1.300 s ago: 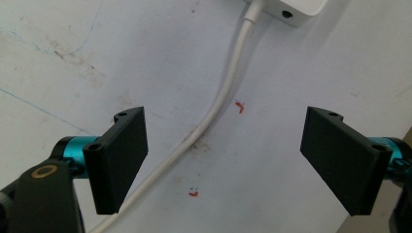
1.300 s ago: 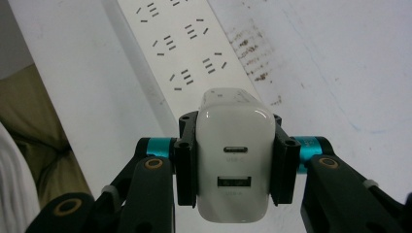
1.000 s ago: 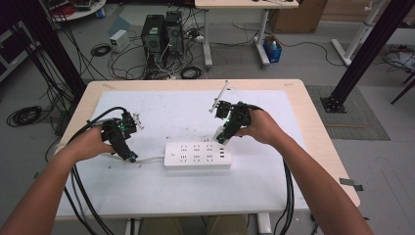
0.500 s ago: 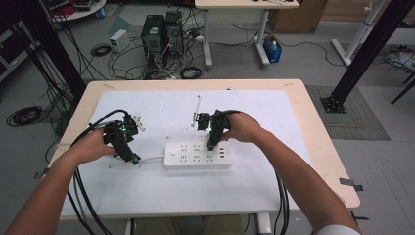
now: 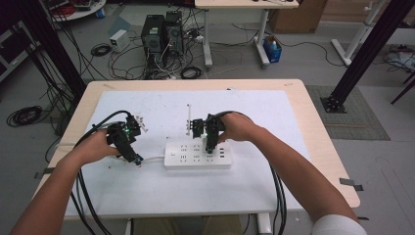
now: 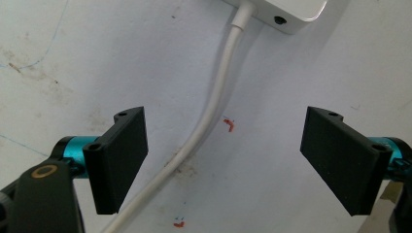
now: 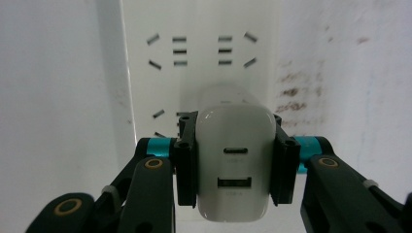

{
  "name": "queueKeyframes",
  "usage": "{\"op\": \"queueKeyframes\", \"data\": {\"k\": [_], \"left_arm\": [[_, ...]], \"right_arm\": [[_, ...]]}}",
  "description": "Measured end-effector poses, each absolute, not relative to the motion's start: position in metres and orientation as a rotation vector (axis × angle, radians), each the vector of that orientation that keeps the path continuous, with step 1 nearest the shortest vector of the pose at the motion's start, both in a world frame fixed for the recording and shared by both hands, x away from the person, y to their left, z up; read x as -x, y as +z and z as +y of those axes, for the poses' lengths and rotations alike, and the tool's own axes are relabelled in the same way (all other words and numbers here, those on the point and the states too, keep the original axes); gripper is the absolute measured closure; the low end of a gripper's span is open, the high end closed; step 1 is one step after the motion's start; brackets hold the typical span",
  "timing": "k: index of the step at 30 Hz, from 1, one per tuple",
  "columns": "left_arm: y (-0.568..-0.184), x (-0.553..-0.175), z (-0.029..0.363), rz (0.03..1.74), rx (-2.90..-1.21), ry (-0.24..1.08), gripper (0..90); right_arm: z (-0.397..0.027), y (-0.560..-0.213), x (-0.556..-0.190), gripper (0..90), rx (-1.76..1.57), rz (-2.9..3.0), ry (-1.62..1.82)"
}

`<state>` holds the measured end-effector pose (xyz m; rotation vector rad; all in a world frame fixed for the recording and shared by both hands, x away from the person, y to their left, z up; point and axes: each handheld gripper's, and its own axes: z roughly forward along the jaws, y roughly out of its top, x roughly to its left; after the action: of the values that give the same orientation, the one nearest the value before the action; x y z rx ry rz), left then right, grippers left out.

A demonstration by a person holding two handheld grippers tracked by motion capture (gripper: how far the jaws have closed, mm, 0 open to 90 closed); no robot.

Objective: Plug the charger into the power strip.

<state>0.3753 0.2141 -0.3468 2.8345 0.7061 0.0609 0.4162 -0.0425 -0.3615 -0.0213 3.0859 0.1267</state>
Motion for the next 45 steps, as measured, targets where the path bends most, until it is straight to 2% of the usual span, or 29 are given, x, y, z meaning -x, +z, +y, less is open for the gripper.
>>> {"op": "queueKeyframes", "data": {"k": [20, 32, 45], "left_arm": [[-0.347, -0.374, 0.219, 0.694, -2.793, 0.085, 17.5], [-0.347, -0.377, 0.217, 0.701, -2.779, 0.082, 17.5], [-0.349, -0.376, 0.212, 0.701, -2.796, 0.063, 17.5]], "right_arm": [[-0.05, -0.366, -0.427, 62.6, -0.037, 3.147, 0.217], [-0.045, -0.371, -0.417, 62.7, 0.074, 3.083, 0.145], [-0.042, -0.378, -0.426, 62.4, -0.006, 3.144, 0.109]]}}
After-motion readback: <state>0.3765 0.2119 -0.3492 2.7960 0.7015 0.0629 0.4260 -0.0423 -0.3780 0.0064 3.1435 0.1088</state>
